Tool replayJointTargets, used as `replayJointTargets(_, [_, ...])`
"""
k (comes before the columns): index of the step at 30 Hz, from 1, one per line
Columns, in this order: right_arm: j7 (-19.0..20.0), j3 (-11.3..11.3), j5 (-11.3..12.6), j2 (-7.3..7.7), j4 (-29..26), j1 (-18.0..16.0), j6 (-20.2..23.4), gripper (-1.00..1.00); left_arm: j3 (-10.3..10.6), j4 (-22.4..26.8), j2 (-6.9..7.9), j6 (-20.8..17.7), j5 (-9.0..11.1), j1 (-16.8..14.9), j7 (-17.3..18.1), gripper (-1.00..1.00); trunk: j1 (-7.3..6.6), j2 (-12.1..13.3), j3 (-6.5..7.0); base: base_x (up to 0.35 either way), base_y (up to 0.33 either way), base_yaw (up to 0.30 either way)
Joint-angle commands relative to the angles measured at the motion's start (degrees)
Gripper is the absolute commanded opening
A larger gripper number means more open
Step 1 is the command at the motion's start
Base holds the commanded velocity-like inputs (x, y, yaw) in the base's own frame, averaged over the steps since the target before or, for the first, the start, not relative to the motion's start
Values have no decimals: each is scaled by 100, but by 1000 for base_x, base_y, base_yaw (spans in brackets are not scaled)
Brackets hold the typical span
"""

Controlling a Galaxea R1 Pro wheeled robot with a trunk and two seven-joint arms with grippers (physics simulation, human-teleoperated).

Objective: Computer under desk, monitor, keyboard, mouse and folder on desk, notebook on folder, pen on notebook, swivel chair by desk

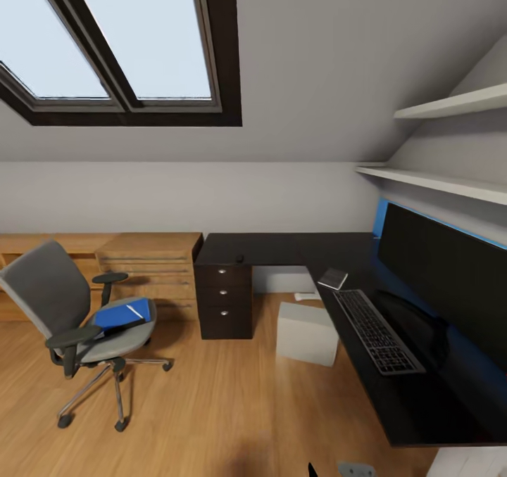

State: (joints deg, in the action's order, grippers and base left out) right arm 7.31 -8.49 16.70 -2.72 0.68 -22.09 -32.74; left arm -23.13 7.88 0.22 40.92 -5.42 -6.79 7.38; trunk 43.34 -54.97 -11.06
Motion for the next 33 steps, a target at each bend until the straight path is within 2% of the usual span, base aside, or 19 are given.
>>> replayJointTargets(1, [25, -39, 62, -1, 10, -6, -23, 100, -51, -6, 1, 16, -55, -6, 18, 100, 3, -6, -8, 184, 265, 0])
replayJointTargets(10, [25, -39, 62, -1, 9, -6, -24, 100, -51, -6, -4, 13, -55, -4, 18, 100, 3, -6, -8, 206, 161, 0])
replayJointTargets(17, [25, -39, 63, 7, 11, -6, -23, 100, -51, -6, -4, 6, -55, -5, 18, 100, 3, -6, -8, 318, 26, 0])
replayJointTargets(28, [25, -39, 64, 8, 10, -7, -24, 100, -51, -6, -4, 5, -55, -5, 18, 100, 3, -6, -8, 321, 166, 0])
replayJointTargets(33, [25, -39, 70, 16, 9, -8, -30, 100, -51, -6, -4, -4, -55, -4, 18, 100, 3, -6, -8, 310, 39, 0])
